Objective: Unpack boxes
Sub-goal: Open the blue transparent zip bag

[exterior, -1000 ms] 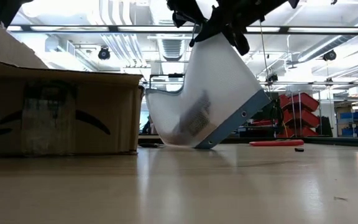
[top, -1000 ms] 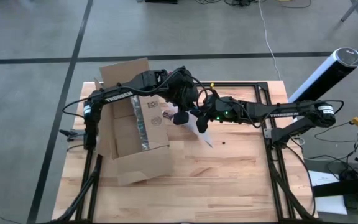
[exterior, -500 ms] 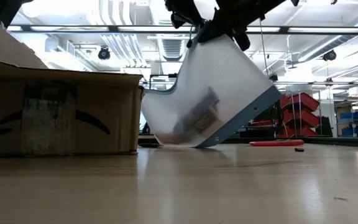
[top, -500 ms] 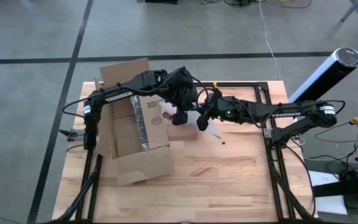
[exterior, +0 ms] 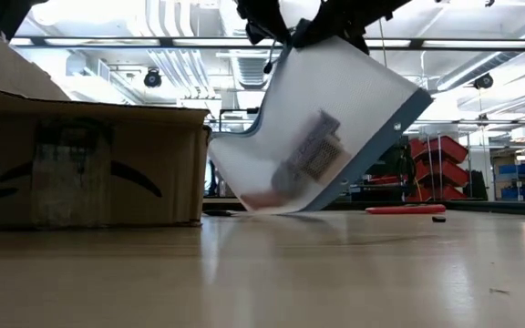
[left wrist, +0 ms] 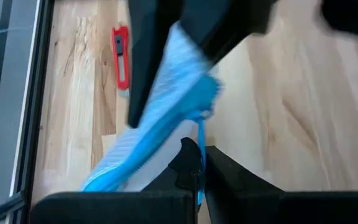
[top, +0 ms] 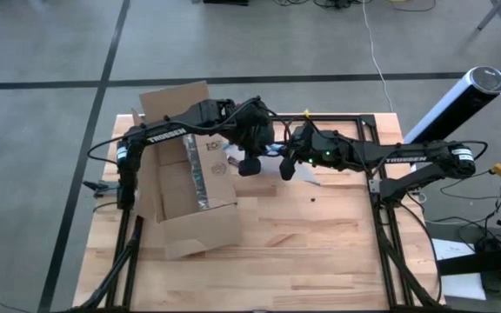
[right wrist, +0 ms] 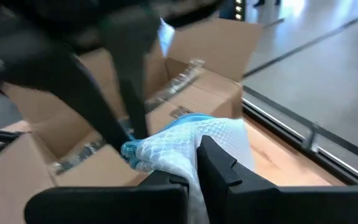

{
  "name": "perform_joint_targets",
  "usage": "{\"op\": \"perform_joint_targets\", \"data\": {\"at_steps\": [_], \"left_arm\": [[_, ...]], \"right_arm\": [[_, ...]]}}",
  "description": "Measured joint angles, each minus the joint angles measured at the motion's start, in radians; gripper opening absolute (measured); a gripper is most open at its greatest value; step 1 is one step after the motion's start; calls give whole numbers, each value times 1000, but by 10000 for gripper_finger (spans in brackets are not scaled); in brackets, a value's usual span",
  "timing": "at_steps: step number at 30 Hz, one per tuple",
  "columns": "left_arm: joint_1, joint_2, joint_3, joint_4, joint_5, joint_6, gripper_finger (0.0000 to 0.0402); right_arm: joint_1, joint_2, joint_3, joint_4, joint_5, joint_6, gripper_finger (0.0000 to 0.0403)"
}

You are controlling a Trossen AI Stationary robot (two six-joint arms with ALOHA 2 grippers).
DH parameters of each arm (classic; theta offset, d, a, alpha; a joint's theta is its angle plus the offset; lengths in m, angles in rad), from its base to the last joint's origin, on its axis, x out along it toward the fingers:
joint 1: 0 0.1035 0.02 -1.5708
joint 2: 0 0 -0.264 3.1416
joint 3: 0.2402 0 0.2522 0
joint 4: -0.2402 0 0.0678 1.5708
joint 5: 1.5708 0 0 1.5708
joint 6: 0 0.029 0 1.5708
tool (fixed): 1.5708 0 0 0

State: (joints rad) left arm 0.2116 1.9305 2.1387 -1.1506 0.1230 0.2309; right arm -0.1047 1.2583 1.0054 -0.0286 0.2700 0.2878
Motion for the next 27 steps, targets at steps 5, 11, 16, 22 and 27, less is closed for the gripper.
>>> {"op": "perform_joint_targets", "data": {"at_steps": [5,11,16,22,27], "left_arm": [[6,0,-30,5,-29,-6,0],[21,-1,-33,-2,-65,-6,0],[53,-1,-34,-6,-79,-11,0],[93,-1,-34,-29,-86,-15,0],[104,-1,-52,-34,-77,-15,0]], "right_arm": [[18,3,24,-16,-38,-10,0],[49,3,59,-100,-52,-11,0],[88,3,69,-123,-79,-7,0],[118,2,69,-124,-86,14,0],[119,-7,79,-119,-85,11,0]]}}
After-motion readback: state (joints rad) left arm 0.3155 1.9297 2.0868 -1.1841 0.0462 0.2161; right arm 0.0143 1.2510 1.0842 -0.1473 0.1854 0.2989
